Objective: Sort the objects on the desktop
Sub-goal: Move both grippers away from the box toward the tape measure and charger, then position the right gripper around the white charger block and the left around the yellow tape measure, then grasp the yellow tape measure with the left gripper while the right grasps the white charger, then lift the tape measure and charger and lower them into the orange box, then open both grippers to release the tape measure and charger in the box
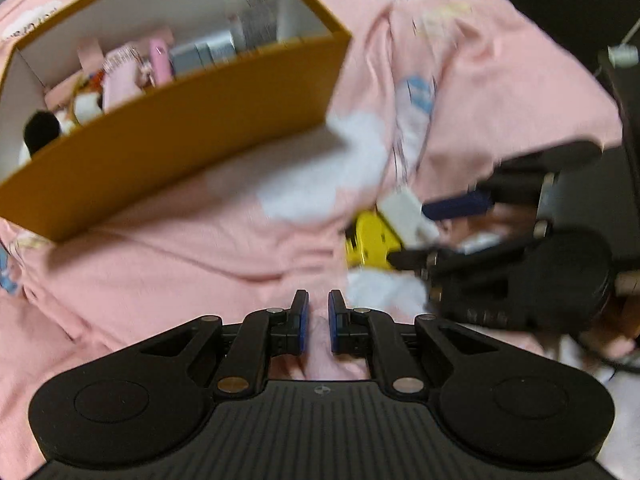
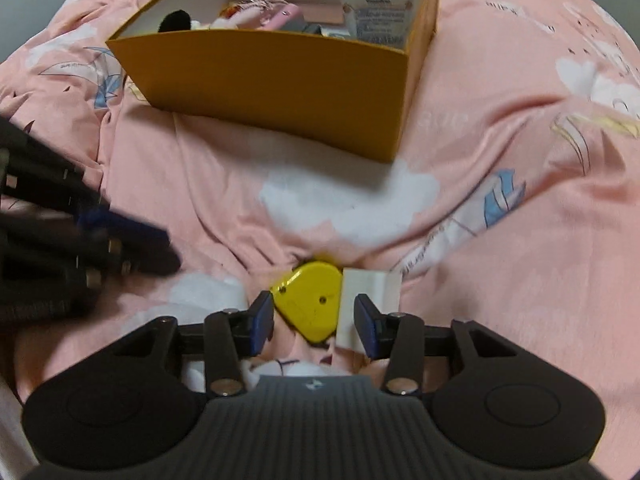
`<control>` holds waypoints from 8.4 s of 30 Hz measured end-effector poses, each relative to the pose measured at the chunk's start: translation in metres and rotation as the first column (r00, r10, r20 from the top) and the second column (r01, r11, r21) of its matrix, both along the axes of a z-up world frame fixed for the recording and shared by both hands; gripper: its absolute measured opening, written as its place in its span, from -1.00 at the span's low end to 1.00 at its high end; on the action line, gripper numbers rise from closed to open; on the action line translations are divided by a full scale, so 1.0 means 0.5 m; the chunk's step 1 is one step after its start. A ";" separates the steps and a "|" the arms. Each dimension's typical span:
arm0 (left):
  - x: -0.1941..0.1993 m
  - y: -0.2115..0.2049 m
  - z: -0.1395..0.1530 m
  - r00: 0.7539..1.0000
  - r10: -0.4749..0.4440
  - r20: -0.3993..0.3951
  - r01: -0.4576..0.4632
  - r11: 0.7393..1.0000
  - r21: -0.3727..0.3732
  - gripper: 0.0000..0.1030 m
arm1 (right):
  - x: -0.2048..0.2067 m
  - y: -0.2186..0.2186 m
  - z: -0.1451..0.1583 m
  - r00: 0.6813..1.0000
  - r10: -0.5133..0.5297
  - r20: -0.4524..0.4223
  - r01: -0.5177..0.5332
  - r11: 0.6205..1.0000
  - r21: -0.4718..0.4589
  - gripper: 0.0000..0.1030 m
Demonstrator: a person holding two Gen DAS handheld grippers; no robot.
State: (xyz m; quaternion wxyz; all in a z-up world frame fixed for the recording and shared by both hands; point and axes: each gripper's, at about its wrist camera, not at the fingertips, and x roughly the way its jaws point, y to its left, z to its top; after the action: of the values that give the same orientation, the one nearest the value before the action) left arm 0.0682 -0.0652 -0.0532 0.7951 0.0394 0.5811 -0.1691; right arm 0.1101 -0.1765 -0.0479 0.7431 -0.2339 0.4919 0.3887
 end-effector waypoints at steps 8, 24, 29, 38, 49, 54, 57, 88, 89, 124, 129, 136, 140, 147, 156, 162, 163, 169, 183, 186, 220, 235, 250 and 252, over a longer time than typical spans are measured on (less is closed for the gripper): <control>-0.017 -0.019 -0.019 0.999 -0.034 -0.033 0.034 0.999 0.010 -0.81 | -0.024 -0.021 -0.014 0.999 -0.023 -0.041 0.022 1.000 -0.022 -0.09; 0.092 -0.036 -0.070 0.992 0.010 -0.128 -0.029 0.989 -0.145 -0.69 | 0.026 -0.002 -0.020 0.997 -0.015 0.072 0.021 0.996 -0.086 -0.09; 0.104 -0.027 -0.100 0.982 0.076 -0.173 -0.110 0.973 -0.201 -0.66 | 0.035 0.011 -0.045 0.998 0.004 0.059 0.004 0.993 -0.121 -0.08; 0.122 -0.004 -0.140 0.958 0.117 -0.262 -0.188 0.946 -0.265 -0.56 | 0.058 0.033 -0.078 0.999 0.035 0.036 -0.029 0.988 -0.152 -0.10; 0.120 0.001 -0.155 0.947 0.134 -0.293 -0.218 0.936 -0.278 -0.51 | 0.066 0.033 -0.085 0.999 0.031 0.025 -0.027 0.990 -0.140 -0.07; 0.119 0.001 -0.165 0.940 0.143 -0.310 -0.235 0.930 -0.282 -0.46 | 0.069 0.030 -0.086 1.000 0.018 0.020 -0.015 0.990 -0.140 -0.05; 0.116 0.004 -0.169 0.937 0.144 -0.319 -0.245 0.921 -0.301 -0.45 | 0.072 0.023 -0.085 1.000 -0.004 0.017 0.006 0.991 -0.136 -0.07; 0.121 -0.046 -0.180 0.979 0.032 -0.202 -0.092 0.952 -0.294 -0.19 | 0.148 -0.047 -0.062 0.976 -0.162 -0.149 0.157 0.987 -0.044 -0.25; 0.123 -0.050 -0.184 0.979 0.029 -0.203 -0.089 0.953 -0.291 -0.19 | 0.153 -0.049 -0.062 0.973 -0.169 -0.157 0.165 0.986 -0.041 -0.25; 0.090 -0.034 -0.167 0.990 0.067 -0.126 -0.102 0.947 -0.305 -0.33 | 0.148 -0.038 -0.080 0.934 -0.198 -0.299 0.222 0.974 0.046 -0.31; 0.103 -0.034 -0.189 0.981 0.103 -0.164 -0.150 0.942 -0.300 -0.31 | 0.153 -0.045 -0.082 0.932 -0.204 -0.301 0.227 0.973 0.041 -0.32; 0.123 -0.033 -0.211 0.973 0.076 -0.217 -0.148 0.929 -0.341 0.01 | 0.157 -0.049 -0.090 0.926 -0.220 -0.305 0.240 0.970 0.028 -0.32; 0.132 -0.016 -0.221 0.963 0.079 -0.258 -0.177 0.908 -0.381 -0.09 | 0.161 -0.052 -0.091 0.921 -0.232 -0.312 0.251 0.968 0.021 -0.32; 0.111 -0.023 -0.188 0.989 0.023 -0.145 -0.078 0.918 -0.389 -0.45 | 0.155 -0.049 -0.091 0.924 -0.233 -0.305 0.248 0.969 0.012 -0.32; 0.119 -0.021 -0.200 0.983 0.024 -0.181 -0.086 0.935 -0.343 -0.47 | 0.149 -0.044 -0.096 0.931 -0.220 -0.292 0.224 0.974 -0.018 -0.31; 0.115 -0.016 -0.191 0.988 0.024 -0.154 -0.072 0.947 -0.312 -0.49 | 0.142 -0.042 -0.100 0.937 -0.218 -0.274 0.224 0.975 -0.008 -0.32; 0.112 -0.016 -0.184 0.990 0.022 -0.137 -0.063 0.952 -0.301 -0.49 | 0.140 -0.042 -0.098 0.938 -0.216 -0.271 0.223 0.975 -0.005 -0.33; 0.093 0.022 -0.136 0.996 0.063 -0.059 -0.079 0.944 -0.320 -0.57 | 0.131 -0.047 -0.060 0.937 -0.213 -0.276 0.238 0.970 0.059 -0.33; 0.081 0.109 0.049 0.959 0.262 0.111 -0.183 0.867 -0.463 -0.57 | 0.137 -0.035 0.152 0.960 -0.190 -0.205 0.249 0.913 0.322 -0.32; 0.094 0.134 0.096 0.936 0.311 0.165 -0.204 0.861 -0.465 -0.57 | 0.148 -0.015 0.203 0.967 -0.169 -0.189 0.231 0.893 0.387 -0.32; 0.261 0.200 0.011 0.914 0.405 0.037 -0.353 0.835 -0.422 -0.57 | 0.285 0.226 0.153 0.966 -0.222 -0.135 0.228 0.973 0.024 -0.32; 0.240 0.205 0.033 0.891 0.449 0.063 -0.387 0.826 -0.409 -0.56 | 0.272 0.212 0.190 0.975 -0.205 -0.089 0.212 0.974 0.079 -0.20; 0.141 0.148 0.106 0.826 0.455 0.333 -0.409 0.890 -0.202 -0.55 | 0.147 0.127 0.198 0.971 -0.172 0.165 0.133 0.965 0.226 0.00; 0.125 0.141 0.114 0.823 0.443 0.355 -0.408 0.897 -0.172 -0.48 | 0.134 0.120 0.198 0.965 -0.184 0.189 0.136 0.960 0.245 0.04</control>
State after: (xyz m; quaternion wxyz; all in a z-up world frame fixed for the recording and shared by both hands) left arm 0.1309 0.0050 0.0039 0.9119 -0.0940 0.3995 -0.0017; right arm 0.1770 -0.1166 0.0510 0.8420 -0.1454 0.3798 0.3545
